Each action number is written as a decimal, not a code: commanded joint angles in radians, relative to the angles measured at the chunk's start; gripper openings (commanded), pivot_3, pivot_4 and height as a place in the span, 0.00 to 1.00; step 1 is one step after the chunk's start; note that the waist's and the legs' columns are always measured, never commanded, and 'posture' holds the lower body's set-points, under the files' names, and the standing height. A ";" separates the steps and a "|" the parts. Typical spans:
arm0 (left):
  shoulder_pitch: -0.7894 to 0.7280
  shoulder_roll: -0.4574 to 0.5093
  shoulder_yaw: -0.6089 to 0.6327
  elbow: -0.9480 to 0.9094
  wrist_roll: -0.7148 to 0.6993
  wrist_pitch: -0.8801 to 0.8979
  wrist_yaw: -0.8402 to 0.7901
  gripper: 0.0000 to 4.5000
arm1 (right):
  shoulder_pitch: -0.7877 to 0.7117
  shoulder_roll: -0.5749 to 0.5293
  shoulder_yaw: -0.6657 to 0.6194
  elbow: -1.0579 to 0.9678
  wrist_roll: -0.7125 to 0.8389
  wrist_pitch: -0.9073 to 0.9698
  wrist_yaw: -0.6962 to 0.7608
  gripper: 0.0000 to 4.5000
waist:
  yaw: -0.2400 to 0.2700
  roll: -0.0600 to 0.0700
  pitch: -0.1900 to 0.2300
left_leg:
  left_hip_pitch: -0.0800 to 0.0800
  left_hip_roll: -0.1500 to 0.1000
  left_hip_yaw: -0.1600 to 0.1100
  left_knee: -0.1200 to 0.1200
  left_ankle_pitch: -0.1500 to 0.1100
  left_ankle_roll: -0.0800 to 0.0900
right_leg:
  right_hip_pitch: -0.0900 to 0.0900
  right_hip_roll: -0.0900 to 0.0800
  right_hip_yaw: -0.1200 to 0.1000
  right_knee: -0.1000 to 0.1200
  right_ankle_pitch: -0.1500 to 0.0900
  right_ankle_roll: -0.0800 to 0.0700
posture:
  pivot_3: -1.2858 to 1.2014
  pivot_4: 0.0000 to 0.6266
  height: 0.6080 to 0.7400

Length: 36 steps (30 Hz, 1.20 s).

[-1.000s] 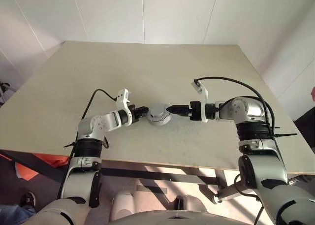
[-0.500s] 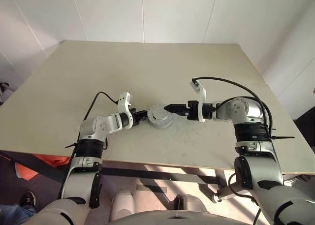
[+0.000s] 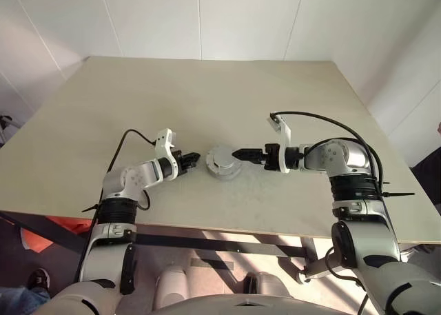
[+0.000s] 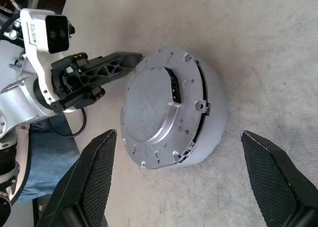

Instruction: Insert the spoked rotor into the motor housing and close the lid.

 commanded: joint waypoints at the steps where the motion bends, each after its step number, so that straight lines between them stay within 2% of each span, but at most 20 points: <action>1: -0.017 0.007 0.039 -0.052 -0.047 0.002 -0.017 0.00 | -0.007 -0.010 0.000 -0.036 0.019 -0.021 0.010 1.00 | 0.000 0.000 0.000 | 0.000 0.000 0.000 0.000 0.000 0.000 | 0.000 0.000 0.000 0.000 0.000 0.000 | 0.52 0.00 1.00; 8: -0.058 -0.064 0.027 -0.077 -0.138 0.108 -0.039 0.00 | 0.007 -0.011 0.013 -0.045 0.017 -0.036 0.004 1.00 | 0.011 0.000 0.000 | 0.000 0.000 0.000 0.001 0.000 0.000 | 0.000 0.000 0.000 0.000 0.000 0.000 | 0.52 0.00 1.00; 13: -0.055 -0.096 -0.030 -0.074 -0.126 0.125 -0.044 0.00 | 0.013 -0.014 0.011 -0.052 0.017 -0.042 -0.003 1.00 | 0.014 0.000 0.000 | 0.000 0.000 0.000 0.001 0.000 0.000 | 0.000 0.000 0.000 0.001 0.000 0.000 | 0.52 0.00 1.00; 23: -0.042 -0.084 -0.081 -0.032 -0.078 0.147 -0.015 0.00 | 0.016 -0.023 -0.011 -0.047 0.024 -0.025 -0.021 1.00 | 0.017 0.000 0.000 | 0.001 0.000 0.000 0.001 0.000 0.000 | 0.001 0.000 0.000 0.001 0.000 0.000 | 0.52 0.00 1.00; 30: -0.045 -0.084 -0.085 -0.030 -0.077 0.136 -0.013 0.00 | 0.034 -0.064 -0.042 -0.030 0.066 0.087 -0.005 1.00 | 0.018 0.000 0.000 | 0.002 0.000 0.000 0.001 0.000 0.000 | 0.002 0.000 0.000 0.001 0.000 0.000 | 0.52 0.00 1.00; 36: -0.045 -0.086 -0.085 -0.026 -0.070 0.124 -0.009 0.00 | 0.062 0.002 -0.092 -0.068 0.095 0.175 -0.059 1.00 | 0.017 0.000 0.000 | 0.002 0.000 0.000 0.001 0.001 -0.001 | 0.003 0.000 0.001 0.002 0.000 0.000 | 0.52 0.00 1.00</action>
